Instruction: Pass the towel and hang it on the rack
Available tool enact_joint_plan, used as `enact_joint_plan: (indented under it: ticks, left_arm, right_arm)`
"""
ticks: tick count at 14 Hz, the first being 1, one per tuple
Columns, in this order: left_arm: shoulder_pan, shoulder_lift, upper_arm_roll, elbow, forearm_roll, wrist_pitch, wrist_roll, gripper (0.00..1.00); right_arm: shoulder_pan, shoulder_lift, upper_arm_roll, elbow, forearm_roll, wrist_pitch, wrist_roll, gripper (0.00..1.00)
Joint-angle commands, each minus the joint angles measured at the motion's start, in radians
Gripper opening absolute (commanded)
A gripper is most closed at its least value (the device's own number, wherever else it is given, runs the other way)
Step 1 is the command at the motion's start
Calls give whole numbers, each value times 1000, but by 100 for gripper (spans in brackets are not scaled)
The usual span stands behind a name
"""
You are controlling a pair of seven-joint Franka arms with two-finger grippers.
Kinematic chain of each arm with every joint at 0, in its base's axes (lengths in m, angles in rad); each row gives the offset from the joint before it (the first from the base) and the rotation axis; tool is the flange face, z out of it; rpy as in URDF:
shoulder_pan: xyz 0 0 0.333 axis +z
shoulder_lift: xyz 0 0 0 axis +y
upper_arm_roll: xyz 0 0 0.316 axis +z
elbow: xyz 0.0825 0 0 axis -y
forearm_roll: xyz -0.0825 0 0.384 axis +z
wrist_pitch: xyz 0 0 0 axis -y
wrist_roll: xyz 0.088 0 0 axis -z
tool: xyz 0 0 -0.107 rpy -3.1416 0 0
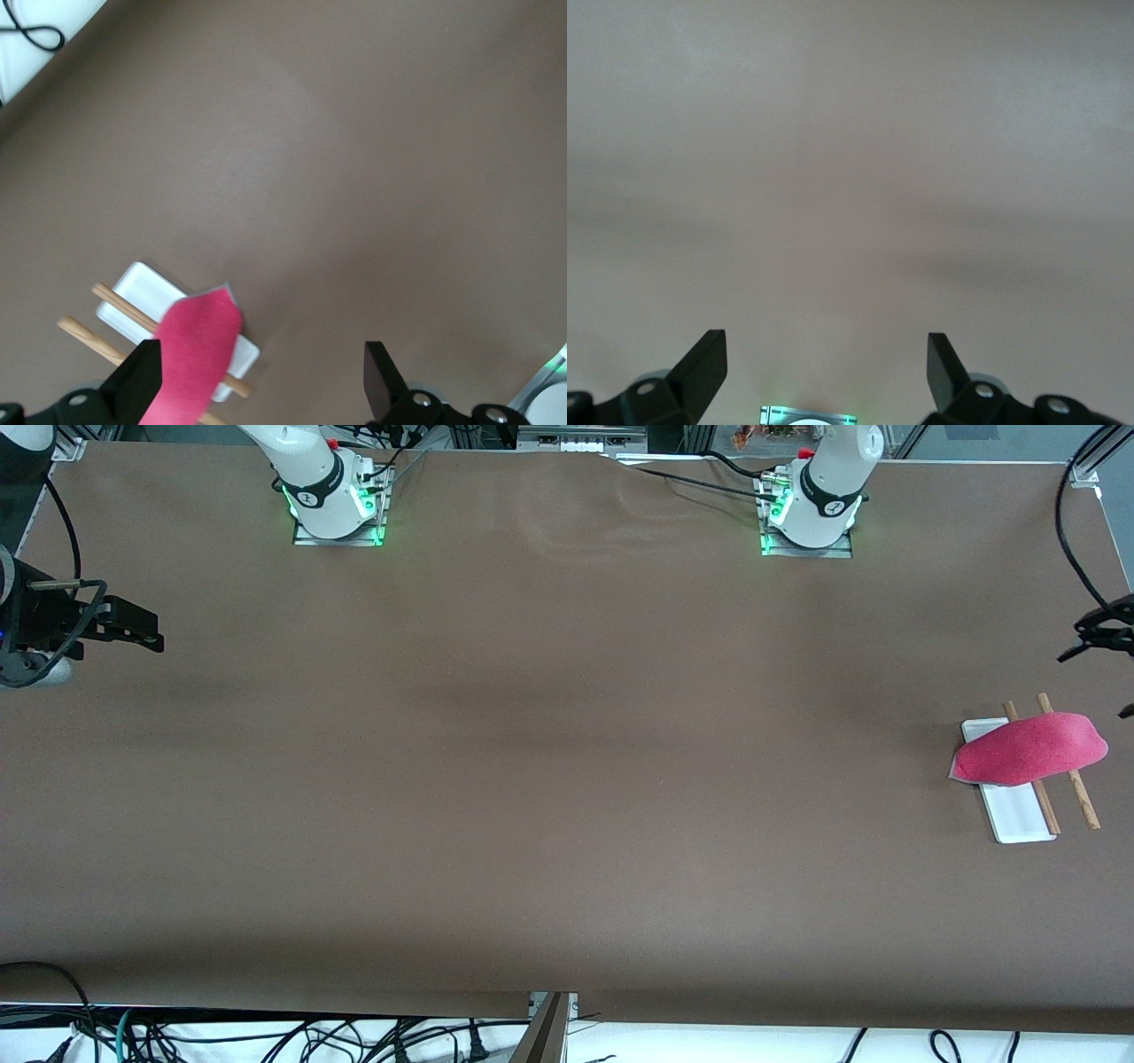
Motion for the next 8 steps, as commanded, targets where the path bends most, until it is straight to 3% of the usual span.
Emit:
enact_joint_plan:
  ticks: [1,3,8]
  left_arm:
    - [-42,-101,6,-132,30,34,-261,100]
    - [-68,-122,-15,-151,31,13,-462,100]
    - [-73,-145,-164,-142,138,-59,-787,100]
  right_arm:
    - [1,1,1,8,-3,3,2,100]
    - [1,1,1,8,-3,5,2,100]
    - [1,1,1,8,-3,5,2,100]
